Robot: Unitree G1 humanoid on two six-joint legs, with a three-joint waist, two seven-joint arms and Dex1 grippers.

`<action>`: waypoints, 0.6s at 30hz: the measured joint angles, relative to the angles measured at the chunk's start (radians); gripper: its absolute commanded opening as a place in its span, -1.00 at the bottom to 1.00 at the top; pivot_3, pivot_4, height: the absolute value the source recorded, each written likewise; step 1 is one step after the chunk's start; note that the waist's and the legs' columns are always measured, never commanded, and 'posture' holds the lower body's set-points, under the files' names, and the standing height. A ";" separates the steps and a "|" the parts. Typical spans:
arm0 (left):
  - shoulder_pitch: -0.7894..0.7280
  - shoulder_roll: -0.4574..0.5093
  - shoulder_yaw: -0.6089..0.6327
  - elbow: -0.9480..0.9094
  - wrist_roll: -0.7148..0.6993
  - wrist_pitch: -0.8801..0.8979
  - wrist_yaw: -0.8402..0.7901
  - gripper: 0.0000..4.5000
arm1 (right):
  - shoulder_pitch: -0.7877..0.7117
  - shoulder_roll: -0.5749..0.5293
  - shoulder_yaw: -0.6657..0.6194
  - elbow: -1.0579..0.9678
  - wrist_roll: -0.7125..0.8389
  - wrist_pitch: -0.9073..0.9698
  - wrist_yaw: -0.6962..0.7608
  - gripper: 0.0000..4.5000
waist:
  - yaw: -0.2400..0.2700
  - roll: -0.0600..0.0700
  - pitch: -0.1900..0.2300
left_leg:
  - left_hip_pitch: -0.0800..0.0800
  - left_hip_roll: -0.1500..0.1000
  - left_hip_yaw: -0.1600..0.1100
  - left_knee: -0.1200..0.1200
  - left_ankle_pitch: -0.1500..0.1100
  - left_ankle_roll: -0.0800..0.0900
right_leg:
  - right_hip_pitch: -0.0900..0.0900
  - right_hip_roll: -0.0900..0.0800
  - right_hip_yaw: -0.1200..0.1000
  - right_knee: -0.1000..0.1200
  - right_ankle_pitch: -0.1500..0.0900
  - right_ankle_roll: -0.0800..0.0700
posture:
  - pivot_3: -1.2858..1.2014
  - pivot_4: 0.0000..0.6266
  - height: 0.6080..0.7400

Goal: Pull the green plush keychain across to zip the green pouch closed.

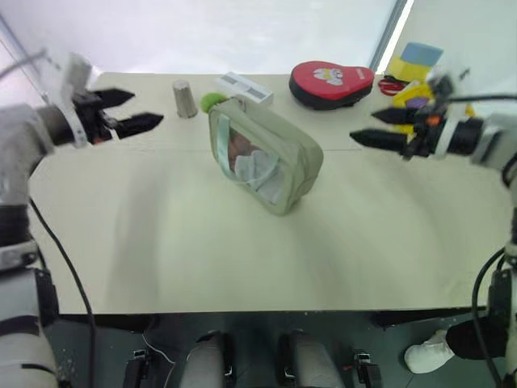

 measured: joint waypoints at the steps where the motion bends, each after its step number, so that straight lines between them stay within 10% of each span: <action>1: -0.002 0.001 -0.008 0.015 0.006 -0.011 -0.012 0.99 | 0.000 0.000 0.006 -0.001 0.001 0.001 0.008 1.00 | 0.000 0.000 0.000 | 0.000 0.000 0.000 0.000 0.000 0.000 | 0.000 0.000 0.000 0.000 0.000 0.000 | 0.03 -0.52 1.00; 18: 0.005 -0.020 -0.039 0.009 0.038 -0.036 -0.005 0.99 | -0.079 0.132 0.093 -0.019 -0.038 -0.033 -0.097 1.00 | 0.000 -0.001 0.000 | -0.007 0.000 0.000 0.003 -0.001 0.002 | -0.006 -0.001 0.000 0.001 0.000 0.000 | 0.03 -0.52 1.00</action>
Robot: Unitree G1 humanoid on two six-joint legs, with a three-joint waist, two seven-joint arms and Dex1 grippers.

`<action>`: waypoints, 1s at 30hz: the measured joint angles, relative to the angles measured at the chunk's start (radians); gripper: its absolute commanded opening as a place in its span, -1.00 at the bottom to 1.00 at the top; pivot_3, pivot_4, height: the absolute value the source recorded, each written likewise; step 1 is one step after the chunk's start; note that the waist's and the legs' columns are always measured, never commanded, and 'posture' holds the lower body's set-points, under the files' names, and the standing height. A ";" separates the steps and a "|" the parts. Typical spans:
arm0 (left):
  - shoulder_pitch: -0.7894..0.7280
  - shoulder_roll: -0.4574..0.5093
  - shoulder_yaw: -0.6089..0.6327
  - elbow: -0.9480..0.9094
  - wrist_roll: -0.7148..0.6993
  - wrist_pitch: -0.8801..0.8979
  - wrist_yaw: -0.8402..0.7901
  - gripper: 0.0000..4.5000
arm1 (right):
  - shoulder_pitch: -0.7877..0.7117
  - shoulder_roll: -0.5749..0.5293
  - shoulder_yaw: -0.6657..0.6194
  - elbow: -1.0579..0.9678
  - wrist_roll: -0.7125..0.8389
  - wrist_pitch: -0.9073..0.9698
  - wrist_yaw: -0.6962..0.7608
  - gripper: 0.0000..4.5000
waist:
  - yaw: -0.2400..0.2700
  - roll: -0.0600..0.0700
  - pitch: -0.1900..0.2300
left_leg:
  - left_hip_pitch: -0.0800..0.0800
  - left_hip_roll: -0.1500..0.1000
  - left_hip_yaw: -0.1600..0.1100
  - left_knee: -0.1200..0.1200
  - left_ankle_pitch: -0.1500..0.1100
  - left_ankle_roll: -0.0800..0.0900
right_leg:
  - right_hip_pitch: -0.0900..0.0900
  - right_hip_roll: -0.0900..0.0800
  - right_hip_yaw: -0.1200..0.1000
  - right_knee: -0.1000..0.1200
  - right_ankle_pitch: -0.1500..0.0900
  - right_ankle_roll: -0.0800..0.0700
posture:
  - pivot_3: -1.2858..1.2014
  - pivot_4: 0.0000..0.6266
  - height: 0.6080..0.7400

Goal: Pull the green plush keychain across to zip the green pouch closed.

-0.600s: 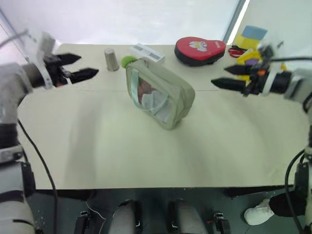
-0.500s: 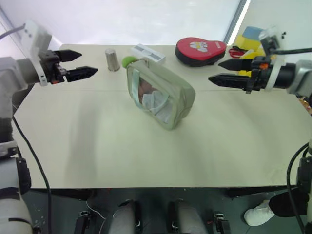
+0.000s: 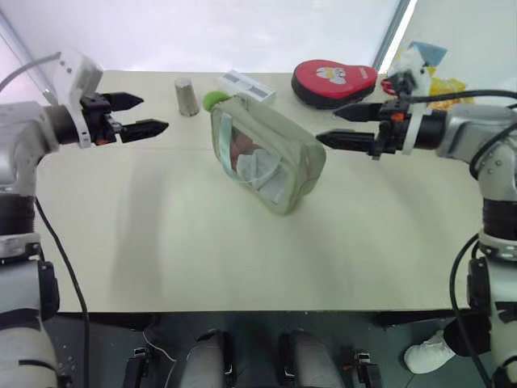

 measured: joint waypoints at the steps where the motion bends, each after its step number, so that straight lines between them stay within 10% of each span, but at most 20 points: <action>1: 0.014 0.006 0.005 -0.020 -0.002 0.010 0.000 0.99 | -0.018 0.014 0.005 0.001 -0.007 0.000 -0.016 1.00 | -0.002 0.000 0.000 | 0.000 0.000 0.000 0.000 0.000 0.000 | 0.000 0.000 0.000 0.000 0.000 0.000 | 0.03 -0.52 1.00; 22: 0.219 0.000 0.054 -0.378 -0.104 0.138 0.137 0.99 | -0.098 0.225 0.342 0.079 -0.282 -0.137 -0.056 1.00 | 0.000 0.000 0.000 | 0.000 0.000 -0.001 0.001 0.000 0.000 | 0.000 0.000 0.000 0.001 0.000 0.000 | 0.03 -0.52 1.00; 30: 0.221 -0.004 0.053 -0.383 -0.108 0.132 0.157 1.00 | -0.094 0.207 0.391 0.084 -0.356 -0.219 0.009 -0.48 | 0.001 0.000 0.000 | 0.000 0.000 -0.001 0.001 0.000 0.000 | 0.000 0.000 0.000 0.001 0.000 0.000 | 0.03 -0.52 1.00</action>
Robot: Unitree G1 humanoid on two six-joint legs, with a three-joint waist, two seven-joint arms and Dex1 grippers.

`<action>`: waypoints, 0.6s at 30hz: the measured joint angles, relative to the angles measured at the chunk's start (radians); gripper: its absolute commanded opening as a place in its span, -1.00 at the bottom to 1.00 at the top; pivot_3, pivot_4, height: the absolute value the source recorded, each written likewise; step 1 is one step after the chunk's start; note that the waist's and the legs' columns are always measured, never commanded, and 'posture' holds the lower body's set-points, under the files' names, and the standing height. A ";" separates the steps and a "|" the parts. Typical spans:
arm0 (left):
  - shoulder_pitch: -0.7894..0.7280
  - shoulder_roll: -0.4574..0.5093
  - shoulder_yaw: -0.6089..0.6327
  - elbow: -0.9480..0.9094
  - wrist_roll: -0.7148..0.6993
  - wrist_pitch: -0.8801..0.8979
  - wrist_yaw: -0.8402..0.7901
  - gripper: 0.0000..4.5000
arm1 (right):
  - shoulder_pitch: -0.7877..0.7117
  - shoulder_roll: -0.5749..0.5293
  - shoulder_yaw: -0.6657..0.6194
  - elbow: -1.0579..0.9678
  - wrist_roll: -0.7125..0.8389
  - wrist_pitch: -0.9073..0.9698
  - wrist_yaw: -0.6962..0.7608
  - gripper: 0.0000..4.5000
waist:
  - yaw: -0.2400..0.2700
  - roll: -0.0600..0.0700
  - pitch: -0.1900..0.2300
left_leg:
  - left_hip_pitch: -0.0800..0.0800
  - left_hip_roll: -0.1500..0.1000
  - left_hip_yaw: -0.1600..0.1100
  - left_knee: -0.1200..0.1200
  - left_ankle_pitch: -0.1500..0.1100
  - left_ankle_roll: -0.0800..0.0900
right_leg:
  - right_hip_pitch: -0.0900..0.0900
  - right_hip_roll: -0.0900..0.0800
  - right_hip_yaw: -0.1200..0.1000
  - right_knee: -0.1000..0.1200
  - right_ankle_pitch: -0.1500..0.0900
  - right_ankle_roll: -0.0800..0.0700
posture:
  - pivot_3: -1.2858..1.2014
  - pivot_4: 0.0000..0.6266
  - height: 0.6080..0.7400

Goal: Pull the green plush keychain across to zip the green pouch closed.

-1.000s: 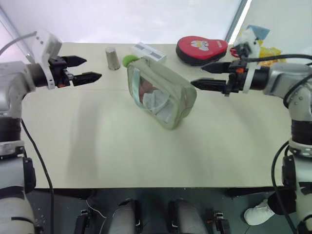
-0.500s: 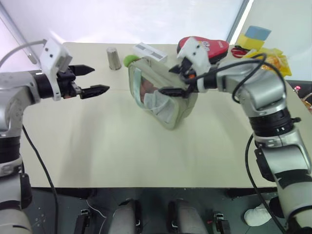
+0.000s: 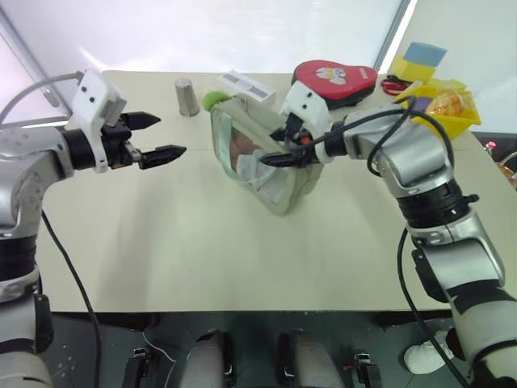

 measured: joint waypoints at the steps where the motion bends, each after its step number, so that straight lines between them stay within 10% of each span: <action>1: 0.000 0.000 0.000 0.001 0.000 -0.004 0.000 1.00 | 0.000 -0.006 0.007 0.007 -0.016 -0.029 0.004 -0.69 | 0.000 0.000 0.000 | 0.000 0.000 0.000 0.000 0.000 0.000 | 0.000 0.000 0.000 0.000 0.000 0.000 | 0.03 -0.52 1.00; 11: 0.001 0.022 -0.001 0.043 0.023 -0.041 -0.009 1.00 | 0.001 -0.084 -0.036 0.262 -0.107 -0.684 0.198 -0.69 | 0.000 0.000 0.000 | 0.000 0.000 0.000 0.000 0.000 0.000 | 0.000 0.000 0.000 -0.001 0.000 0.000 | 0.03 -0.52 1.00; 18: 0.001 0.032 0.000 0.042 0.022 -0.050 -0.009 1.00 | 0.009 -0.058 -0.119 0.350 -0.042 -0.796 0.334 -0.69 | -0.004 0.000 0.000 | 0.001 0.001 0.000 0.000 0.001 -0.001 | 0.000 0.001 0.000 0.000 0.000 0.000 | 0.03 -0.52 1.00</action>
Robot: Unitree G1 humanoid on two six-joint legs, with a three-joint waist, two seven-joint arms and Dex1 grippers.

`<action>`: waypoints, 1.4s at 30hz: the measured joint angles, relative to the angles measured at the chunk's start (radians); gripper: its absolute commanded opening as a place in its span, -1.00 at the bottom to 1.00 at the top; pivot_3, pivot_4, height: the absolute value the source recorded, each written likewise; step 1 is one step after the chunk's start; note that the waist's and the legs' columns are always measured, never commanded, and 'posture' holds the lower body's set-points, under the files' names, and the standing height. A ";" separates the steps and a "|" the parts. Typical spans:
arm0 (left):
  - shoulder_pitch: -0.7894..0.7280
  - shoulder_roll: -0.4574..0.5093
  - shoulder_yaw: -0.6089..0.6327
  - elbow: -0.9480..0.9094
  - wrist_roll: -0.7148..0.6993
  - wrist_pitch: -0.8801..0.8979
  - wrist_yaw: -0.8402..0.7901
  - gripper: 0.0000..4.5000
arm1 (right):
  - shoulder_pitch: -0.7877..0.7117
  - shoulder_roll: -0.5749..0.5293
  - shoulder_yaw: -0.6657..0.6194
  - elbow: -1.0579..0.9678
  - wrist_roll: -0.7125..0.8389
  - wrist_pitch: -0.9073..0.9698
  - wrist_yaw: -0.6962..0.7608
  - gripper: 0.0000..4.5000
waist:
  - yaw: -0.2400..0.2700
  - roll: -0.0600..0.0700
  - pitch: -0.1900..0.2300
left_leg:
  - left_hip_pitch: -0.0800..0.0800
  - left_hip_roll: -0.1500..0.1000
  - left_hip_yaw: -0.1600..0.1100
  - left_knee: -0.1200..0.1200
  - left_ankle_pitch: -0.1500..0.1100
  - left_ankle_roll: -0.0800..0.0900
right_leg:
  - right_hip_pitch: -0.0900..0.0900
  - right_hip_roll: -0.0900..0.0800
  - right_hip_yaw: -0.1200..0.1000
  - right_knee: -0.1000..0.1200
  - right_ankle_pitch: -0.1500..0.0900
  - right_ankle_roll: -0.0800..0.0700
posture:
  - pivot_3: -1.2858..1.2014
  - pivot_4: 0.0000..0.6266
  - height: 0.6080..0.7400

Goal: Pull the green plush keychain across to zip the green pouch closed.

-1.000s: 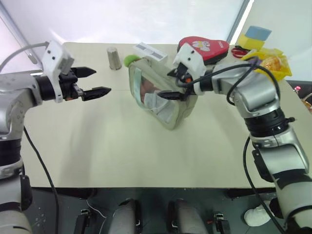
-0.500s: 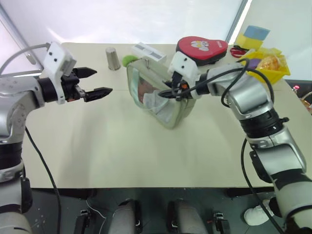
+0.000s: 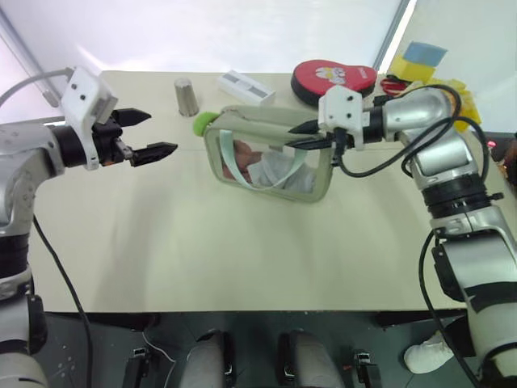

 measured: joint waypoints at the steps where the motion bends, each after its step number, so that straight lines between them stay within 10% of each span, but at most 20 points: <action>1: 0.000 0.000 0.000 -0.001 0.000 0.000 0.001 1.00 | 0.005 0.001 -0.003 0.006 0.000 -0.001 0.001 -0.69 | 0.001 0.000 0.000 | 0.000 0.000 0.000 0.000 0.000 0.000 | 0.000 0.000 0.000 0.000 0.000 0.000 | 0.03 -0.52 1.00; 6: 0.015 -0.001 0.000 -0.007 -0.001 0.000 0.007 1.00 | 0.038 0.017 -0.015 0.045 -0.021 0.015 -0.022 -0.98 | -0.001 0.000 0.000 | 0.002 0.000 0.000 0.000 0.000 -0.001 | 0.001 0.000 0.000 0.000 0.000 0.000 | 0.03 -0.52 1.00; 25: 0.001 0.006 -0.003 -0.002 0.002 -0.006 -0.010 1.00 | 0.019 0.053 -0.023 0.146 -0.040 -0.308 0.050 -0.98 | 0.007 0.000 0.000 | 0.002 0.000 0.000 0.000 0.001 -0.001 | 0.002 -0.001 0.000 0.000 0.000 0.000 | 0.03 -0.52 1.00; 33: 0.052 0.009 0.009 -0.046 -0.003 0.012 0.007 1.00 | 0.150 0.003 -0.023 -0.123 0.017 0.000 0.075 -0.98 | 0.003 0.000 0.000 | 0.005 0.000 0.000 0.000 0.001 -0.001 | 0.003 -0.001 0.000 0.002 0.000 0.000 | 0.03 -0.52 1.00; 38: 0.063 0.008 0.018 -0.047 -0.003 0.014 0.016 1.00 | 0.159 -0.016 -0.033 -0.285 0.059 0.251 0.043 -0.06 | 0.005 0.000 0.000 | 0.005 0.000 0.000 0.000 0.001 -0.001 | 0.004 -0.001 0.000 0.002 0.000 0.000 | 0.03 -0.52 1.00; 42: 0.064 0.011 0.019 -0.047 -0.004 0.016 0.016 1.00 | 0.155 -0.067 -0.059 -0.328 0.073 0.344 0.034 -0.06 | 0.011 0.000 0.000 | 0.005 -0.001 0.000 0.000 0.001 -0.001 | 0.004 -0.001 0.000 0.001 0.000 0.000 | 0.03 -0.52 1.00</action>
